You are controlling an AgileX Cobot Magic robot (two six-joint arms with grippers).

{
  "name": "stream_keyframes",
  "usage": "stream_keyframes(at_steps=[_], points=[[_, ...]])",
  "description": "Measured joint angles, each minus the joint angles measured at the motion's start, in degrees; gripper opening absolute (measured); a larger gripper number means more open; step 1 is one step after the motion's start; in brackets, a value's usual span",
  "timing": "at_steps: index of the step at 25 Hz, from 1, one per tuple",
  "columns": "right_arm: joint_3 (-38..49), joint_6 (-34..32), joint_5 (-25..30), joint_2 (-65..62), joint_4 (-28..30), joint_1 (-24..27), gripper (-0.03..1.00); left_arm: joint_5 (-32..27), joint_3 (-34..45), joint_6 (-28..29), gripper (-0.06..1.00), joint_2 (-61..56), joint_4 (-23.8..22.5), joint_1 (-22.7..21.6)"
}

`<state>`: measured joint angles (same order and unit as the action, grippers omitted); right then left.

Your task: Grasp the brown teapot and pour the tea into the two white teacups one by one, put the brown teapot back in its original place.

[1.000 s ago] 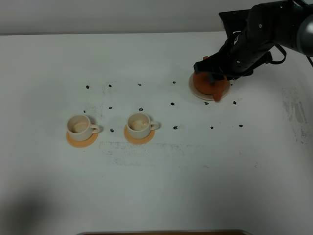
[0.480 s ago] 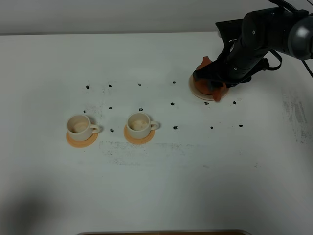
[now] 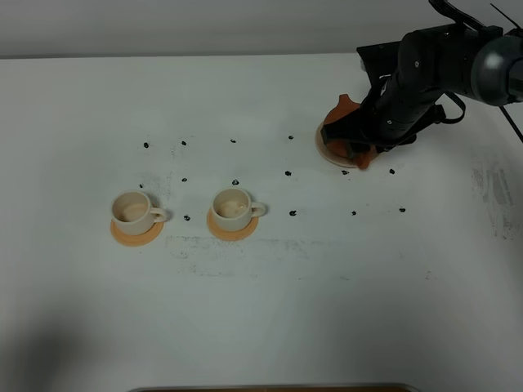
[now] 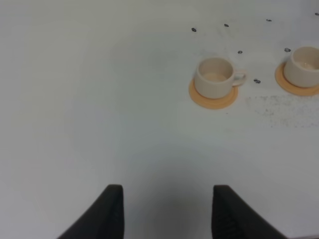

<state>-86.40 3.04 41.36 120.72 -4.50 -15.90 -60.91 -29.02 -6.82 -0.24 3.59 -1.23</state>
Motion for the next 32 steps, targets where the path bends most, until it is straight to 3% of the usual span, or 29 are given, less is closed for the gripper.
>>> stream_keyframes(at_steps=[12,14,18,32], points=[[0.0,0.4,-0.3,0.6,1.0,0.2,0.42,0.0,0.0,0.0,0.43,0.0,0.0,0.0],[0.0,1.2,-0.1,0.7,1.1,0.4,0.36,0.0,0.0,0.0,0.43,0.0,0.0,0.0],[0.0,5.3,0.6,0.7,1.3,0.4,0.11,0.0,0.0,0.0,0.43,0.0,0.0,0.0],[1.2,8.2,-0.9,0.2,0.0,0.5,0.12,0.0,0.0,0.0,0.43,0.0,0.0,0.0]])
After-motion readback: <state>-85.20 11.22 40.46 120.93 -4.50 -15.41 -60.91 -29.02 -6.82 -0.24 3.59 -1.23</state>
